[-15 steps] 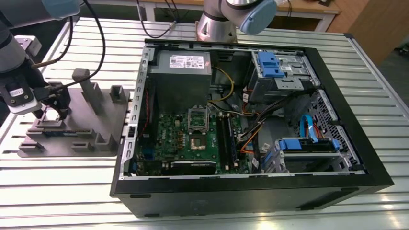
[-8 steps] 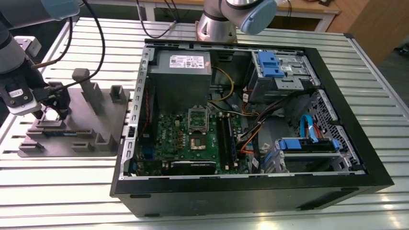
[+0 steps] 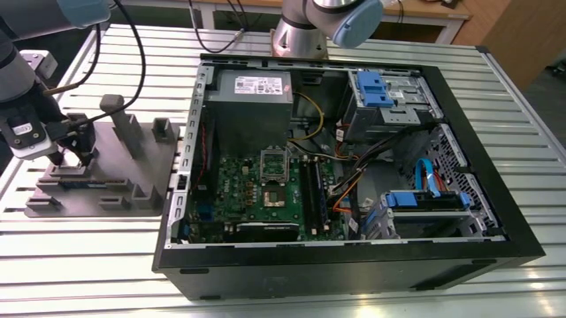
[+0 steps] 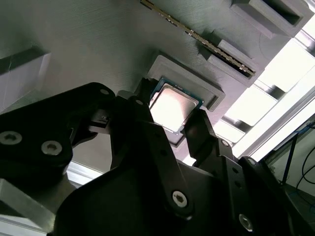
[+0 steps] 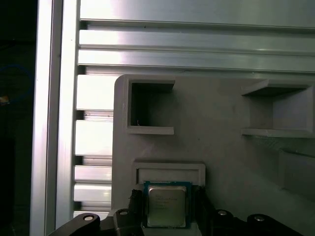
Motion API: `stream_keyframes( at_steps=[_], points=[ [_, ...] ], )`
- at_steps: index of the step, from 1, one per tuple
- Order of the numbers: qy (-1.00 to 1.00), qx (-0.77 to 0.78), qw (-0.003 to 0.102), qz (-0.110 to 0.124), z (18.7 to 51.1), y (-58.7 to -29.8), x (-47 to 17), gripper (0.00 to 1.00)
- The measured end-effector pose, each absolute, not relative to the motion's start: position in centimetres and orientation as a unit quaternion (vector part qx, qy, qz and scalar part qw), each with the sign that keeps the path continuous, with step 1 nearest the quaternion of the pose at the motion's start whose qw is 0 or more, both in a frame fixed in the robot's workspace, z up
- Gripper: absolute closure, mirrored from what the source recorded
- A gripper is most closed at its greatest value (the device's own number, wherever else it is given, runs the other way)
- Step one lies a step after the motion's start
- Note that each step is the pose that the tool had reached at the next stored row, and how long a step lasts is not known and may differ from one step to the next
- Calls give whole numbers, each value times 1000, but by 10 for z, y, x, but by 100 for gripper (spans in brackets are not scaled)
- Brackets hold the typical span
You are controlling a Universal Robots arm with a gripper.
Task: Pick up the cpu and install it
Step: 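Pick up the cpu and move it towards the insertion slot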
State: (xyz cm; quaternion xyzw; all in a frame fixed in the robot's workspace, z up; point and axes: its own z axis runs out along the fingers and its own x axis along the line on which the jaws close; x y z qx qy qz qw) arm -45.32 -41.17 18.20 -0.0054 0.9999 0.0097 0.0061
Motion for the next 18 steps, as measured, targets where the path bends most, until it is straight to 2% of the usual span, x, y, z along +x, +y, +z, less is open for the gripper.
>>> stream_keyframes(
  at_steps=[18],
  points=[
    [1000, -5, 6, 10, 183, -412, -454, 45]
  ],
)
